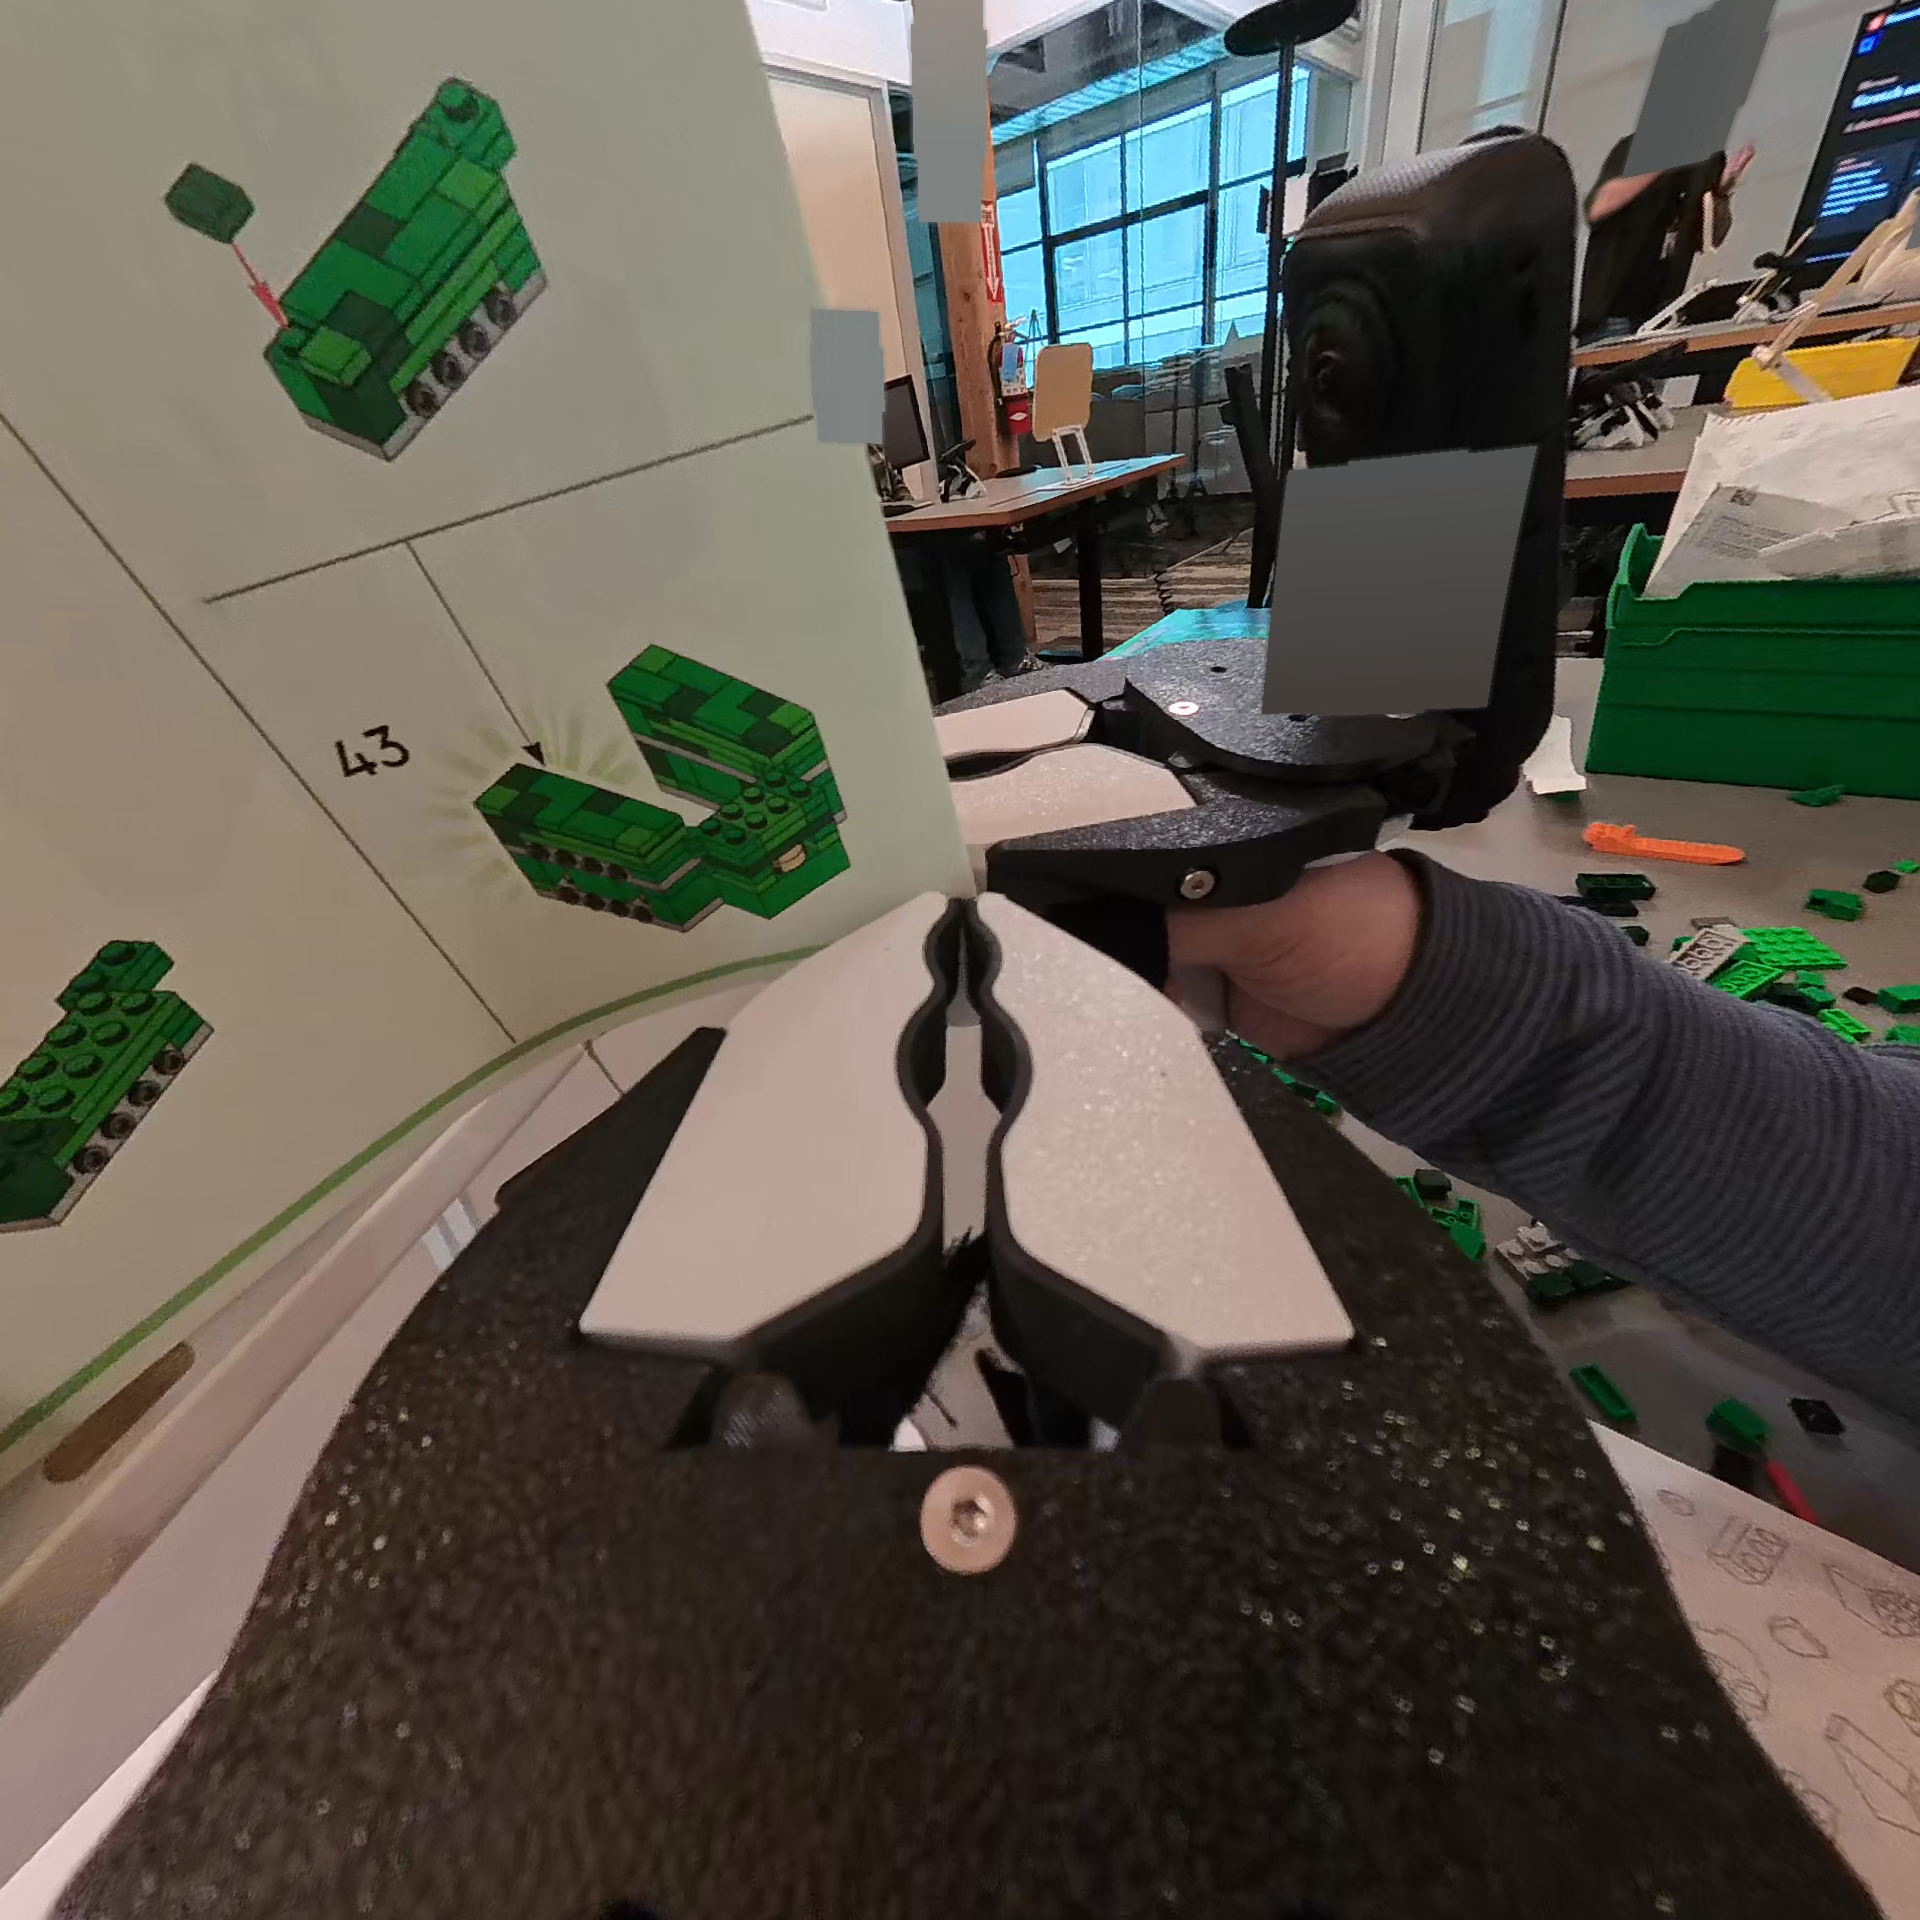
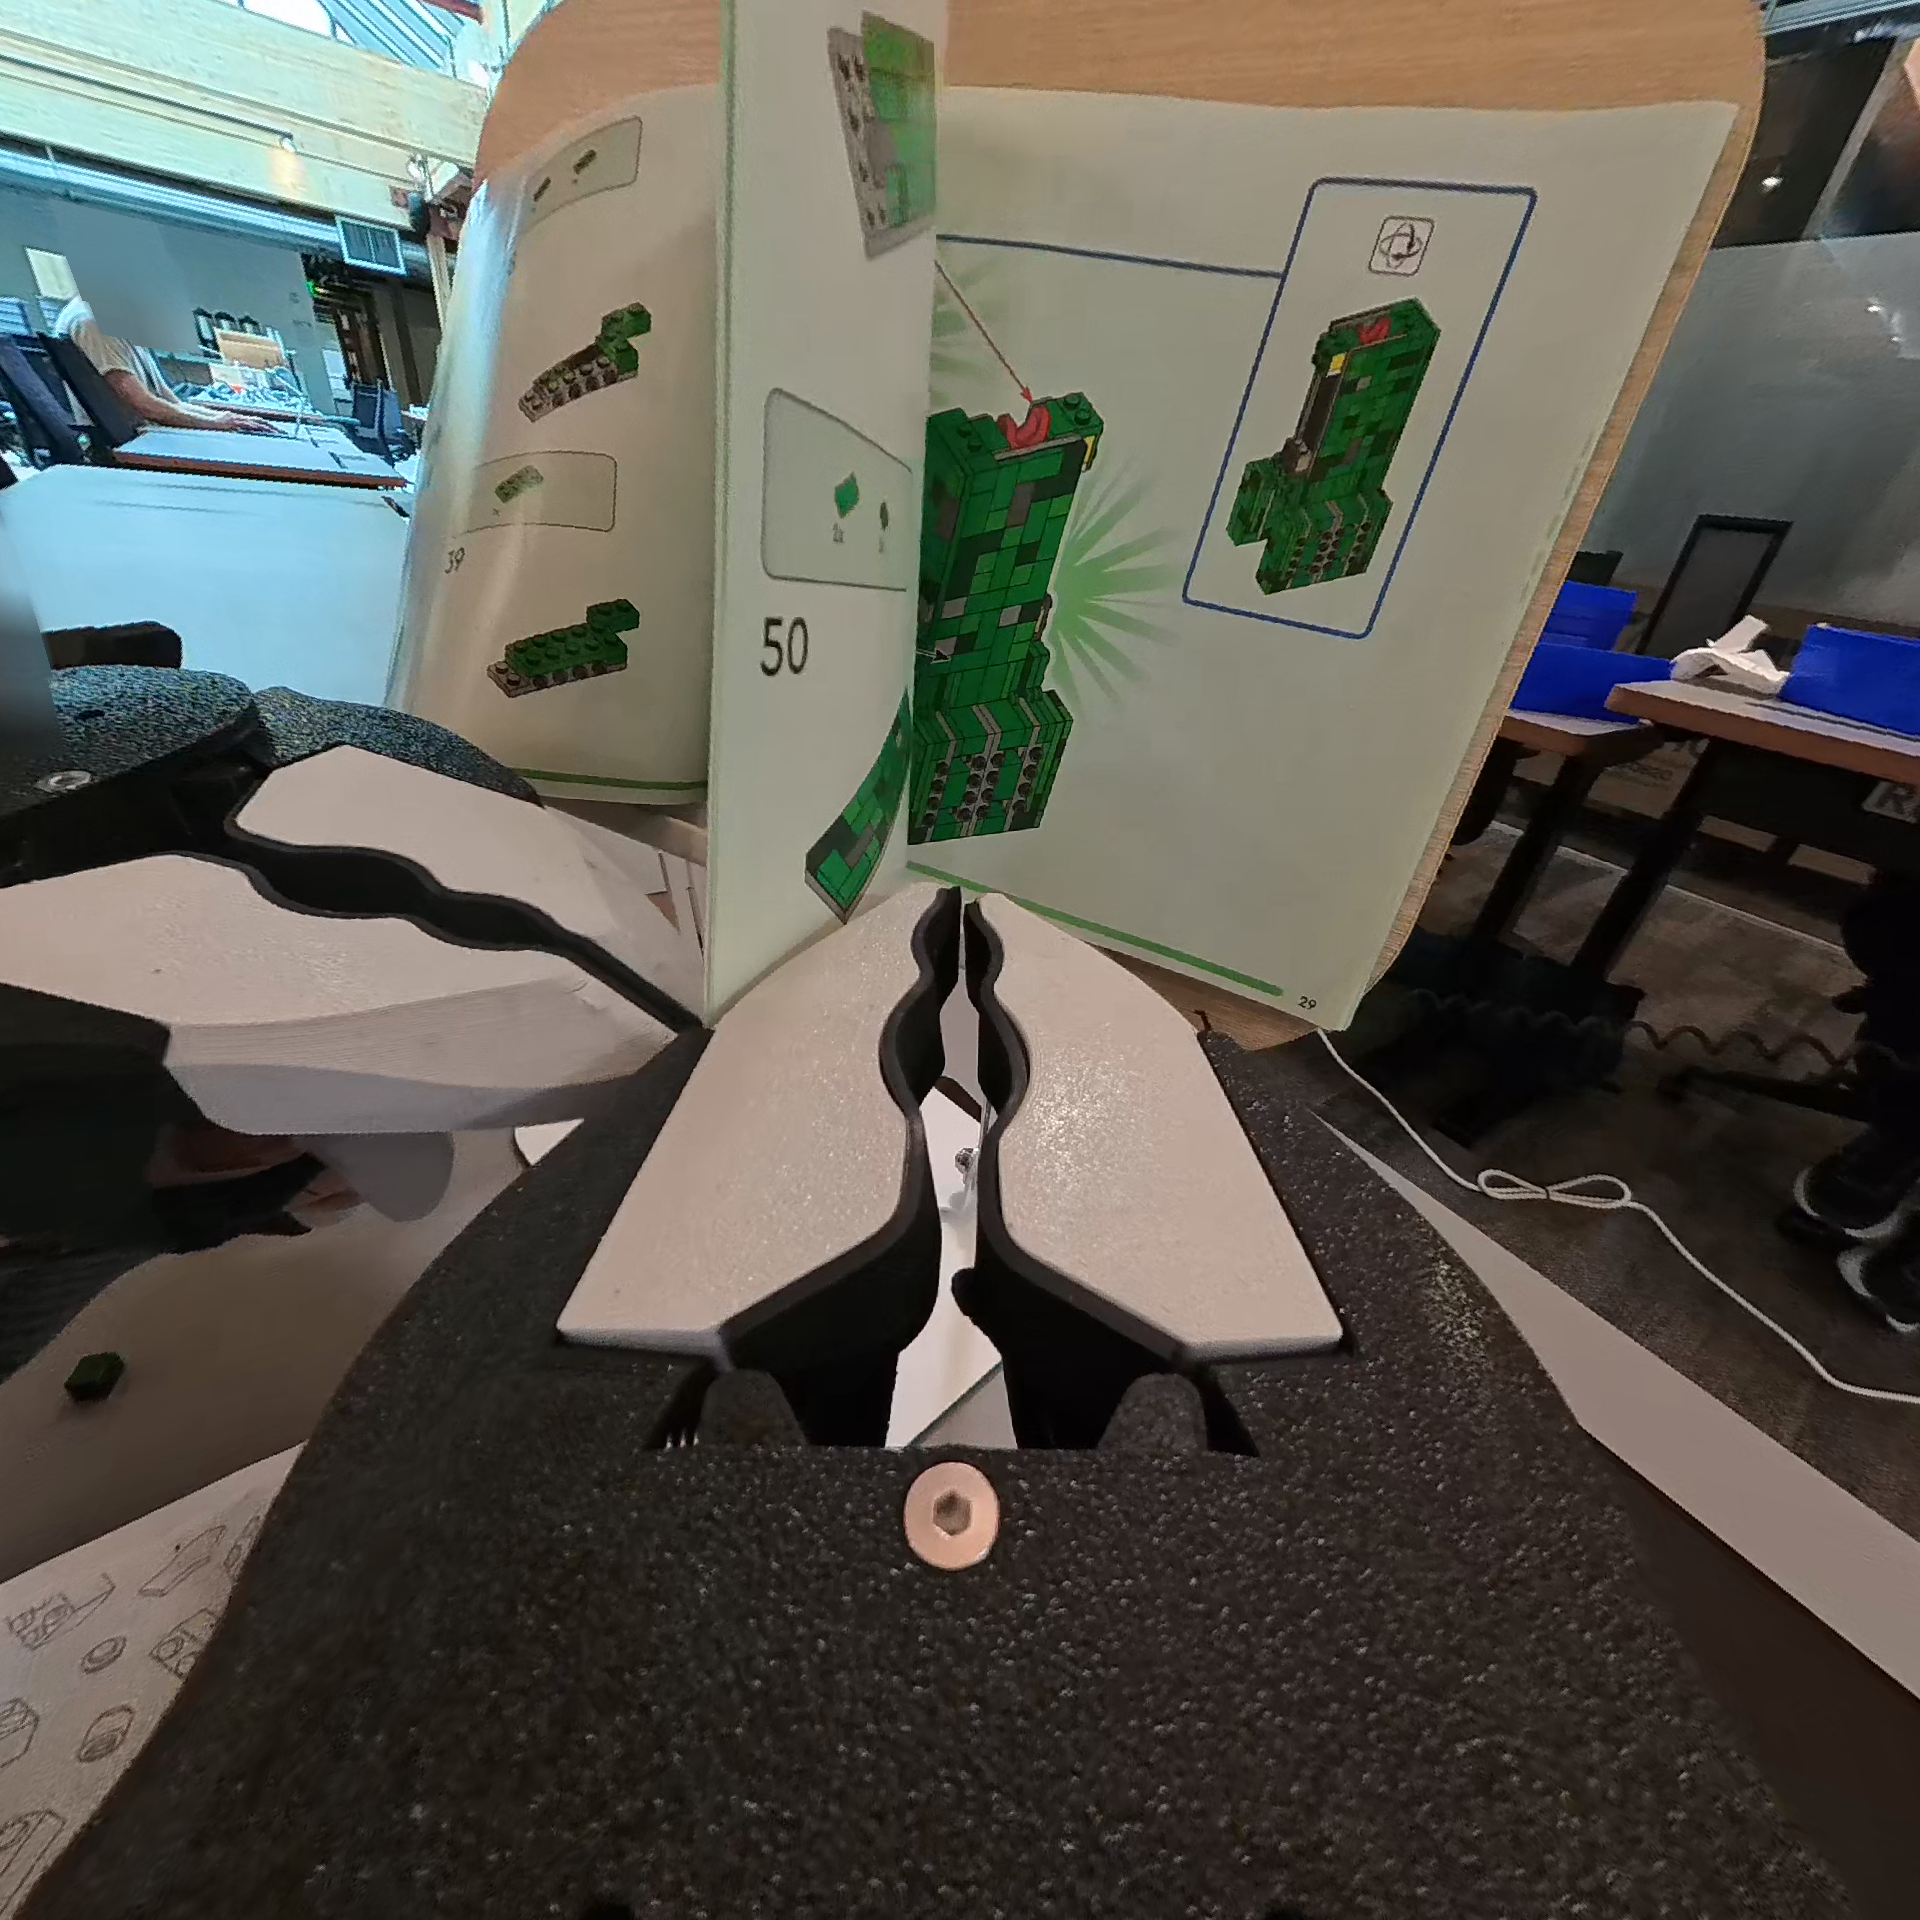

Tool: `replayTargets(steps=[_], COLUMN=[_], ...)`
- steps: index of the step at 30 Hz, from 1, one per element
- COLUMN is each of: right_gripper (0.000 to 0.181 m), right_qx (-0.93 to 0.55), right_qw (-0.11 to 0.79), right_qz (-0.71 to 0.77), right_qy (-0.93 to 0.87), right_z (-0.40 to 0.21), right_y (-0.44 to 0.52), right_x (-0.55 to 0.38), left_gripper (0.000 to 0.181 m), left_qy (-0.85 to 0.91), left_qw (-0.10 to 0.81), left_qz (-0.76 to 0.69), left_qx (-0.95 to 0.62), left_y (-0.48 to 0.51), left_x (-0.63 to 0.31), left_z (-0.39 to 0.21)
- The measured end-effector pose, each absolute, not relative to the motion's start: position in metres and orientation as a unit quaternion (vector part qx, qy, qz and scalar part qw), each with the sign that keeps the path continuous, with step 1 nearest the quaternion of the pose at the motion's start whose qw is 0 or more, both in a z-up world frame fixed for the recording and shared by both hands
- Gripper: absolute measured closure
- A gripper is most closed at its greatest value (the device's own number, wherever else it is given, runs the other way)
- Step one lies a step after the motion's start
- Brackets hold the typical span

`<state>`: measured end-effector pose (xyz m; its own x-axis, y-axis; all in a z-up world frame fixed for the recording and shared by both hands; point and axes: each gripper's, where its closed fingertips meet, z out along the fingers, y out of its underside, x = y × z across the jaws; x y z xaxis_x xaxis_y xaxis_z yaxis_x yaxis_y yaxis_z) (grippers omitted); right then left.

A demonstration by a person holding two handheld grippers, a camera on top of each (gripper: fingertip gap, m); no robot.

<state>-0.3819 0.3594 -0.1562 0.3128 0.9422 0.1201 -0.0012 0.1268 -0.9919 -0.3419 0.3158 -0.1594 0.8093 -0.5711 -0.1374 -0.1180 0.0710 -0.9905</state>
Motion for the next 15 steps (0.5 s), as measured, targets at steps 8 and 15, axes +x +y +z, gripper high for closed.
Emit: replayTargets(steps=[8, 15], right_gripper=[0.181, 0.181], right_qx=[-0.537, -0.537], right_qw=[0.606, 0.605], right_qz=[0.390, 0.389], right_qy=[-0.438, -0.440], right_z=[-0.1571, -0.1577], right_y=[0.3609, 0.3598], right_x=[-0.3806, -0.3813], left_gripper=[0.170, 0.165], left_qy=[0.260, 0.255], left_qw=[0.682, 0.683], left_qz=[-0.158, -0.165], left_qx=[-0.665, -0.664], left_y=[0.3162, 0.3175], left_x=[-0.3431, -0.3424], left_z=[-0.1593, -0.1592])
